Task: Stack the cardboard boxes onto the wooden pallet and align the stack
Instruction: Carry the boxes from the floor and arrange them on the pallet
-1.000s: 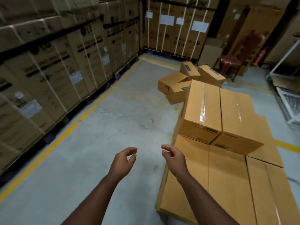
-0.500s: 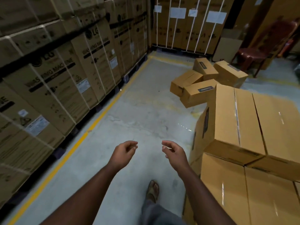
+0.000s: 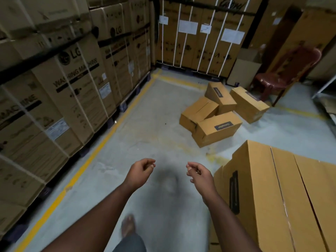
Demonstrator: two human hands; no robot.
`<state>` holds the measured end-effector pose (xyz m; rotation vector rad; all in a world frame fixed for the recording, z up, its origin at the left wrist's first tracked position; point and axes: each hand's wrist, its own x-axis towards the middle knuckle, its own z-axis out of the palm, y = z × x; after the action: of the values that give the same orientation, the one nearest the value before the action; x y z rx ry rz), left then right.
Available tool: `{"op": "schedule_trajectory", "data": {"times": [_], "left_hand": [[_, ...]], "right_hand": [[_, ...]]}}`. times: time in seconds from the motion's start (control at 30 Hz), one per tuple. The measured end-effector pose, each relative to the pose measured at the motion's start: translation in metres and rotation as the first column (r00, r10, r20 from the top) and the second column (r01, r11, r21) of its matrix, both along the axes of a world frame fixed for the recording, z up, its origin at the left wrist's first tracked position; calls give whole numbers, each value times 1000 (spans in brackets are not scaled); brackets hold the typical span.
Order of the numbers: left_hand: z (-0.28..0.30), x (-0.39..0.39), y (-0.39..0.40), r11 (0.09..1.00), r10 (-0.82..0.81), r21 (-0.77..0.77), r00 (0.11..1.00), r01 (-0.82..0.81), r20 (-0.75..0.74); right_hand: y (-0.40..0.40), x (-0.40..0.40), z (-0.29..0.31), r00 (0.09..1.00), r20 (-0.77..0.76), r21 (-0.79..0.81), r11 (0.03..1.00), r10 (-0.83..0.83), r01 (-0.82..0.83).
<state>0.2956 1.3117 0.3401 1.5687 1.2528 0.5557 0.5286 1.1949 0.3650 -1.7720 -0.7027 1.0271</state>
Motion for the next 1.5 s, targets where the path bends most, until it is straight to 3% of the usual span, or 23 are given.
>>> {"op": "schedule_trajectory", "data": {"times": [0.4,0.6,0.77,1.03,1.13,1.27,1.33,1.4,1.47,1.5], "left_hand": [[-25,153,337,963,-267,-67,962,263,-60],[-14,266,440,886,-462,-71,883,457,-85],[-44,370,509,852,-523,-111,843,511,-127],[-149,566,609,831,-551,-259,789,492,-270],[-212,636,639,793,-609,-250,716,555,-342],[-304,703,667,705,-706,-302,598,641,-378],[-347,724,676,672,-741,-374,580,639,-340],[-389,736,685,686,-724,-418,617,595,-308],[-428,742,691,721,-689,-408,644,561,-332],[-446,744,695,735,-676,-390,646,555,-355]], "right_hand": [[271,103,-18,961,-33,-82,959,-274,271],[354,183,-15,925,-5,-113,919,-380,377],[424,279,-53,889,-28,-140,882,-458,450],[547,467,-184,843,-124,-334,822,-523,461],[592,527,-250,887,-109,-378,844,-449,381],[641,602,-354,879,-125,-467,809,-461,358],[658,624,-408,930,-75,-501,820,-359,276],[674,632,-457,994,-32,-515,854,-102,71],[686,629,-502,995,-68,-520,848,77,-101],[690,627,-523,992,-94,-547,828,86,-124]]}}
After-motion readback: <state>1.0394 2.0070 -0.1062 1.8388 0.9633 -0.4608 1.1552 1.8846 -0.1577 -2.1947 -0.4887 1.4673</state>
